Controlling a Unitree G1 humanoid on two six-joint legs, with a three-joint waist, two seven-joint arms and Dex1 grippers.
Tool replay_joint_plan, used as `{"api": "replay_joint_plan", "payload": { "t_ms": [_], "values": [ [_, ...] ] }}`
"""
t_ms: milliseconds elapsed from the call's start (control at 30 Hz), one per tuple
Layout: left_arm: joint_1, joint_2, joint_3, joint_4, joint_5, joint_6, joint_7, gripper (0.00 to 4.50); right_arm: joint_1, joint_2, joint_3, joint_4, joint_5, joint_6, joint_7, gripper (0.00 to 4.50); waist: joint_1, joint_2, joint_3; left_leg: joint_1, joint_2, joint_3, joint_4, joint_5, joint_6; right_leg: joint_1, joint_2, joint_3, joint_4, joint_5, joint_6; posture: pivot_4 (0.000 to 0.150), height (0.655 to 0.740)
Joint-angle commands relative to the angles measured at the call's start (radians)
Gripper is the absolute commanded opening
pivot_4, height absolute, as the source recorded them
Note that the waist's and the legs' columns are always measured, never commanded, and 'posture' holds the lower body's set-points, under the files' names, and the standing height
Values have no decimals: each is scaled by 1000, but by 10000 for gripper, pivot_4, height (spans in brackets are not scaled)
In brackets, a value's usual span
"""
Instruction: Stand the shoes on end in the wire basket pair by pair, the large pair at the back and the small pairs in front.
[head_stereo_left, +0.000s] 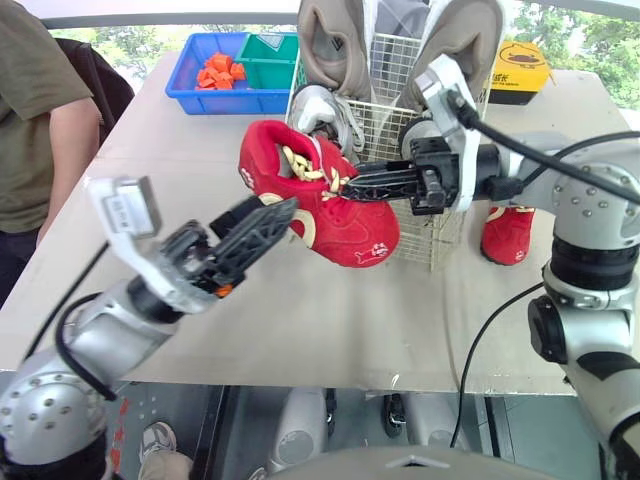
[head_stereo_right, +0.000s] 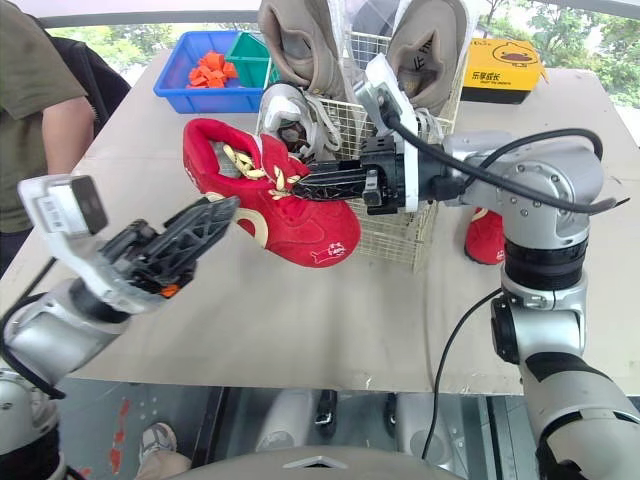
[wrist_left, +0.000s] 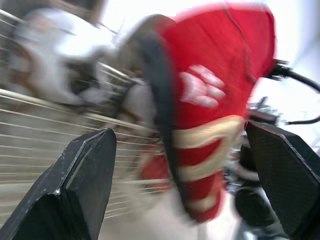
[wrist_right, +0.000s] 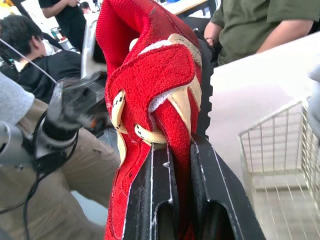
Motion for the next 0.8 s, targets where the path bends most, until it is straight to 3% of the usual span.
{"api": "replay_joint_plan", "payload": {
  "t_ms": [33,133,200,267,367,433,467,500,633,767,800],
  "values": [
    [-44,8,-47,-33,-6,-46,51,44206,-6,13,-37,-42,43,-29,-48,0,-1,0,0,0,0,0,0,0,0,0,1,0,0,0,0,1500,7400],
    [-78,6,-68,-1,-7,-62,65,44206,-1,20,-38,-46,65,-29,-81,0,-3,0,0,1,0,1,0,0,0,0,6,1,0,0,0,1500,7400],
    [-87,25,-64,23,11,-54,39,40496,9,29,-49,-55,85,-29,-107,0,-4,0,0,1,0,1,-1,0,0,0,7,1,-1,0,0,1500,7400],
    [-84,43,-57,32,13,-46,15,34631,16,36,-64,-59,97,-30,-138,0,-6,0,0,1,1,1,-1,0,0,0,7,1,-1,0,0,1500,7400],
    [-87,70,-51,50,27,-42,-13,19670,25,40,-85,-53,128,-26,-174,0,-8,0,0,1,1,1,-1,0,0,0,7,2,-1,0,0,1500,7400],
    [-94,81,-49,59,35,-43,-31,13527,32,38,-89,-54,138,-43,-190,0,-8,0,0,1,1,1,-1,0,0,0,7,2,-1,0,0,1500,7400],
    [-98,86,-47,65,33,-44,-36,10969,42,29,-86,-64,138,-64,-184,7226,-8,0,0,1,1,1,-1,0,0,0,7,2,-1,0,0,1500,7400],
    [-103,93,-45,71,39,-44,-46,10551,54,21,-84,-75,137,-81,-181,9461,-6,0,0,1,1,1,-1,0,0,0,7,2,-1,0,0,1500,7400],
    [-133,134,-21,100,88,-43,-109,10495,147,-29,-89,-153,87,-236,-131,27522,2,0,0,1,1,1,-1,0,0,0,7,2,-2,0,0,1500,7400],
    [-190,233,13,167,212,-43,-274,10397,321,-133,-113,-291,51,-437,20,44673,7,-1,0,1,0,1,-2,0,0,0,8,1,-4,-1,1,1500,7400],
    [-205,257,13,181,241,-43,-316,10288,355,-150,-123,-311,53,-465,37,45000,9,0,0,1,1,2,-2,0,0,0,10,1,-4,-1,1,1500,7400]
  ]
}}
